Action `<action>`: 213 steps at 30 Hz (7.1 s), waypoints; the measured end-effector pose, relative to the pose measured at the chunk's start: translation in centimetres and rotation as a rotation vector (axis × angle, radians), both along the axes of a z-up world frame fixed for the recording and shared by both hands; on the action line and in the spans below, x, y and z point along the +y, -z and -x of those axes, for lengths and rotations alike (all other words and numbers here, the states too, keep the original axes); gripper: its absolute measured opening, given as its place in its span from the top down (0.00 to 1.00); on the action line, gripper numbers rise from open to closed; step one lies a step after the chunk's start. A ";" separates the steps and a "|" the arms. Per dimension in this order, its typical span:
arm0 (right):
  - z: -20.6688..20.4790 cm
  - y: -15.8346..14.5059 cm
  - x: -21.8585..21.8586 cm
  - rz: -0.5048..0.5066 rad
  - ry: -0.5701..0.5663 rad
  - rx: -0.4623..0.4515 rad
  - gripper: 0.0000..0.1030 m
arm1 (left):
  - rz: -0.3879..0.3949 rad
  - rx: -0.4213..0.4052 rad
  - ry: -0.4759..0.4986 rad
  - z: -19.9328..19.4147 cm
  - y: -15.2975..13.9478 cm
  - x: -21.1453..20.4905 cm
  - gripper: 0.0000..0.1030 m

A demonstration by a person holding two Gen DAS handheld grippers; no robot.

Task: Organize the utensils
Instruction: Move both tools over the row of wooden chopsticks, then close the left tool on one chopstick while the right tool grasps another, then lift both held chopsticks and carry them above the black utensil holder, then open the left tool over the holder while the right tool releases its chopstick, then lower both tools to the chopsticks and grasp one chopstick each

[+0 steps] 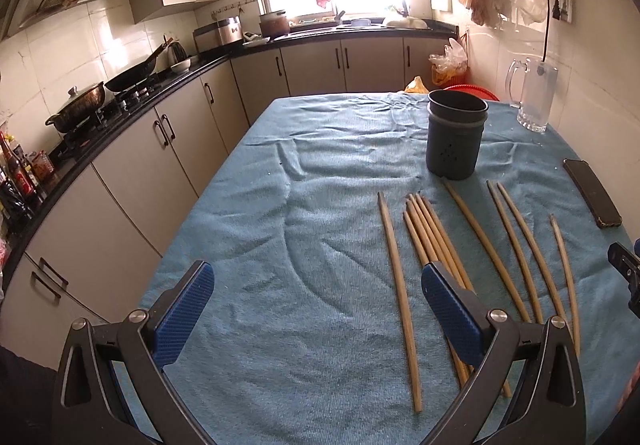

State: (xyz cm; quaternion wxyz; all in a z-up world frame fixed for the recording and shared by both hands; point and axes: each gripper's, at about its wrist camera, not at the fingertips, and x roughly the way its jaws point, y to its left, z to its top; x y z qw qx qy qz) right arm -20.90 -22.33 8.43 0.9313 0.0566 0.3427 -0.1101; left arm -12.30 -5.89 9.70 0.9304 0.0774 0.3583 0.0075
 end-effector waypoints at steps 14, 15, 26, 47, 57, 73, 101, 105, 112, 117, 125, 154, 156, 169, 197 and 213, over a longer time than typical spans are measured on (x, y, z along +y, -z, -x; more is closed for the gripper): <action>-1.7 1.5 0.1 0.003 -0.008 0.048 0.22 | -0.003 0.051 -0.004 -2.0 1.7 0.1 0.00; -1.8 1.5 0.1 0.003 -0.008 0.050 0.22 | -0.002 0.053 -0.005 -2.1 1.8 0.1 0.00; -3.2 2.6 -0.8 -0.003 -0.006 0.091 0.22 | 0.021 0.087 -0.014 -4.7 2.4 1.2 0.00; -8.4 5.3 -2.4 -0.116 -0.073 0.262 0.52 | 0.207 0.408 0.107 -16.4 7.8 -1.6 0.50; -10.7 5.7 -2.8 -0.103 -0.106 0.324 0.82 | 0.125 0.406 0.161 -16.4 7.7 -2.1 0.92; -14.8 5.4 -3.3 -0.114 -0.106 0.503 0.82 | 0.137 0.447 0.214 -16.6 7.7 -2.1 0.84; -8.5 -3.9 -0.7 -0.089 -0.147 0.076 0.93 | 0.251 0.141 0.278 -8.3 -1.8 -0.5 0.93; -6.0 -6.0 -0.2 -0.095 -0.156 0.007 0.93 | 0.284 0.065 0.274 -5.5 -4.0 0.5 0.93; -2.9 -8.5 0.9 -0.090 -0.183 -0.068 0.93 | 0.312 -0.065 0.271 -0.6 -7.4 1.8 0.93; -1.4 -10.1 1.5 -0.093 -0.203 -0.113 0.93 | 0.355 -0.139 0.277 2.0 -9.9 2.5 0.93; -0.8 -13.7 2.7 -0.076 -0.246 -0.199 0.93 | 0.405 -0.202 0.300 2.2 -13.4 2.4 0.93; -22.9 -17.8 0.7 -0.183 -0.159 -0.368 0.93 | 0.496 -0.210 0.243 -22.4 -17.4 -6.1 0.93; -24.4 -15.8 0.5 -0.188 -0.160 -0.308 0.93 | 0.468 -0.161 0.247 -23.6 -15.7 -7.2 0.93; -27.1 -10.2 -0.6 -0.230 -0.161 -0.185 0.83 | 0.408 -0.017 0.236 -25.7 -9.9 -9.1 0.81; -11.2 2.7 0.1 -0.184 -0.224 0.185 0.52 | 0.398 0.285 0.117 -11.3 3.5 0.3 0.56; -9.8 5.8 1.8 -0.098 -0.214 0.235 0.71 | 0.216 0.334 0.195 -8.8 7.6 -4.6 0.90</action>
